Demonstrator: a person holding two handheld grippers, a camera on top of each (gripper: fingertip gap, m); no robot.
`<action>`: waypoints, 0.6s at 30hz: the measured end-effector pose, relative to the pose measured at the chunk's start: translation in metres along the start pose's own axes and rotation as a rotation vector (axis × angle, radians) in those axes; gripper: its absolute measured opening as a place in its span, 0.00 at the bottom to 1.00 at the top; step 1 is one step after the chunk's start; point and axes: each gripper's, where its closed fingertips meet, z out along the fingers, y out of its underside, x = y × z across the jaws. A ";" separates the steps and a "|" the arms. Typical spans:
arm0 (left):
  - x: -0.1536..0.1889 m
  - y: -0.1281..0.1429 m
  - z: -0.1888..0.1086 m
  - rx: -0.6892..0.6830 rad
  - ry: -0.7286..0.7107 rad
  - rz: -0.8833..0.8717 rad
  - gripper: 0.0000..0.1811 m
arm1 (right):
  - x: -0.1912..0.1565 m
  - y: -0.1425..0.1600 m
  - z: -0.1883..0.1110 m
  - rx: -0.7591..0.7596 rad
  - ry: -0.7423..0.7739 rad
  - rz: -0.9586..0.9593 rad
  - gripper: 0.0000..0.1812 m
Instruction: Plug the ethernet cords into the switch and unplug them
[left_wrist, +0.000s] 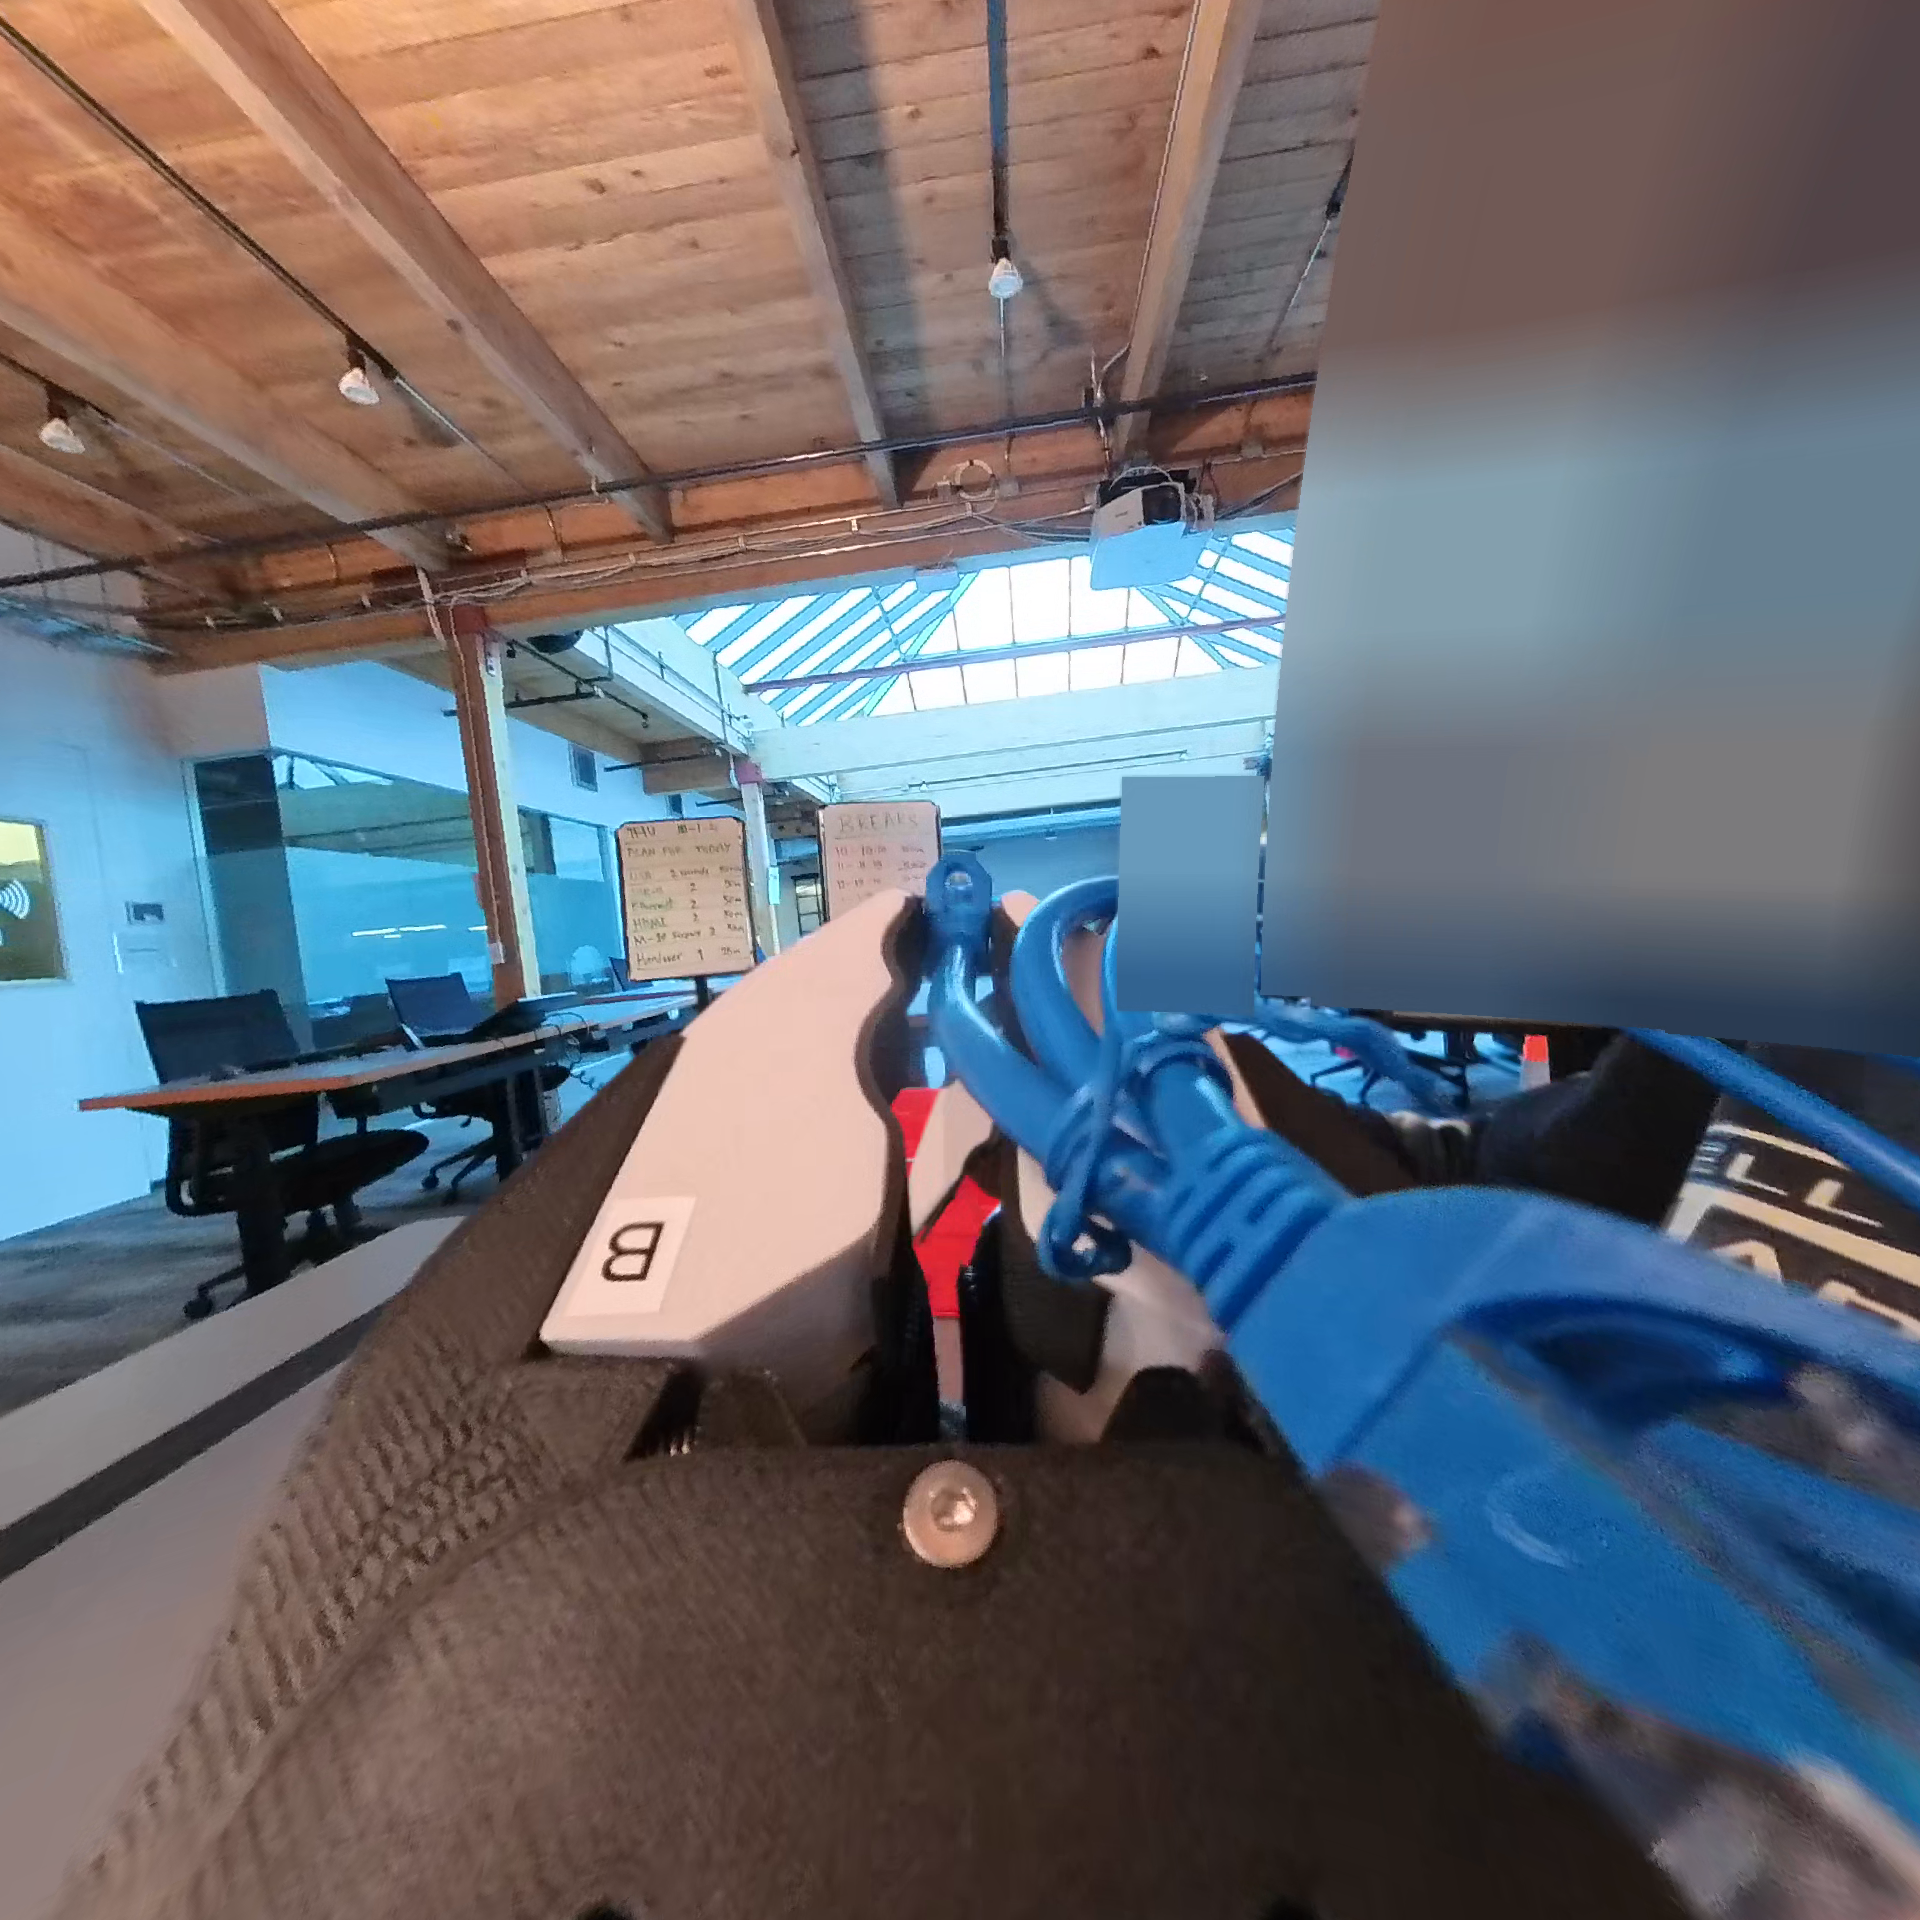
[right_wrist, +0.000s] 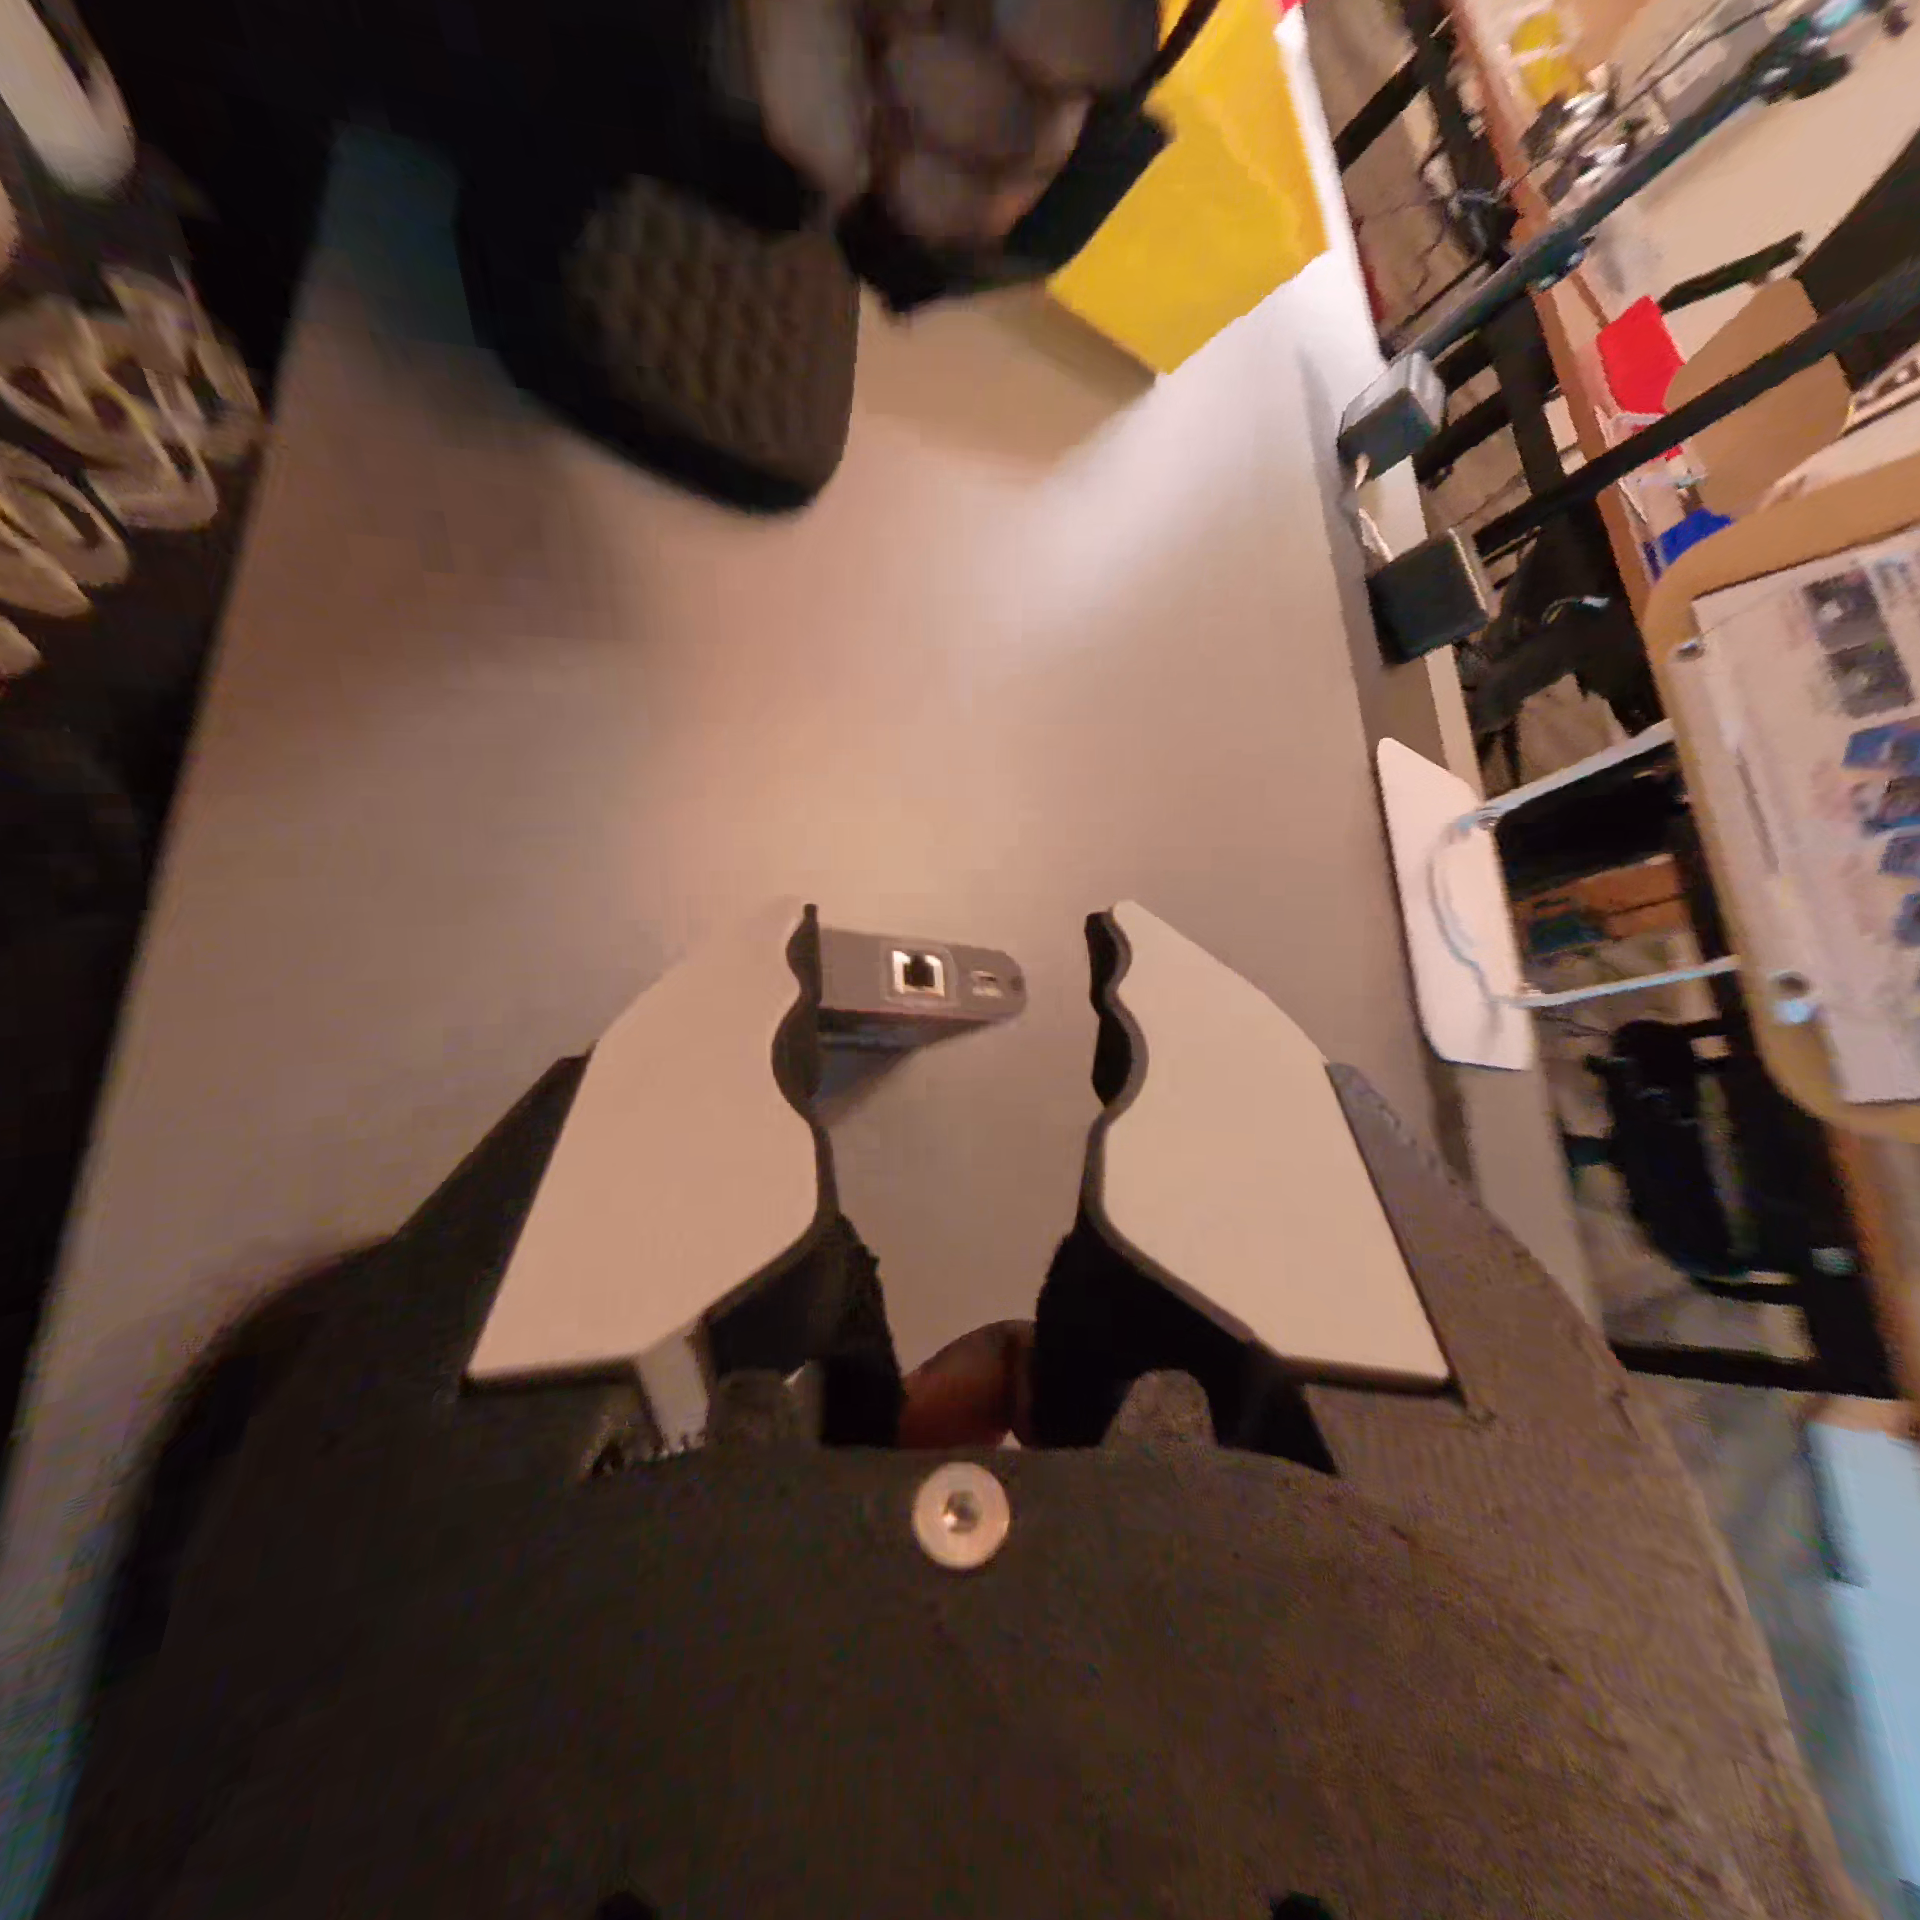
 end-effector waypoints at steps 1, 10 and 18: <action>-0.001 -0.003 -0.001 0.016 0.002 -0.008 0.07 | 0.004 0.005 0.004 -0.055 -0.014 -0.084 0.27; -0.018 -0.008 -0.014 0.059 -0.020 -0.112 0.07 | -0.012 0.045 0.043 -0.430 -0.444 -0.801 0.30; -0.010 -0.005 -0.013 0.036 0.013 -0.083 0.07 | -0.025 0.076 0.067 -0.547 -0.697 -1.005 0.22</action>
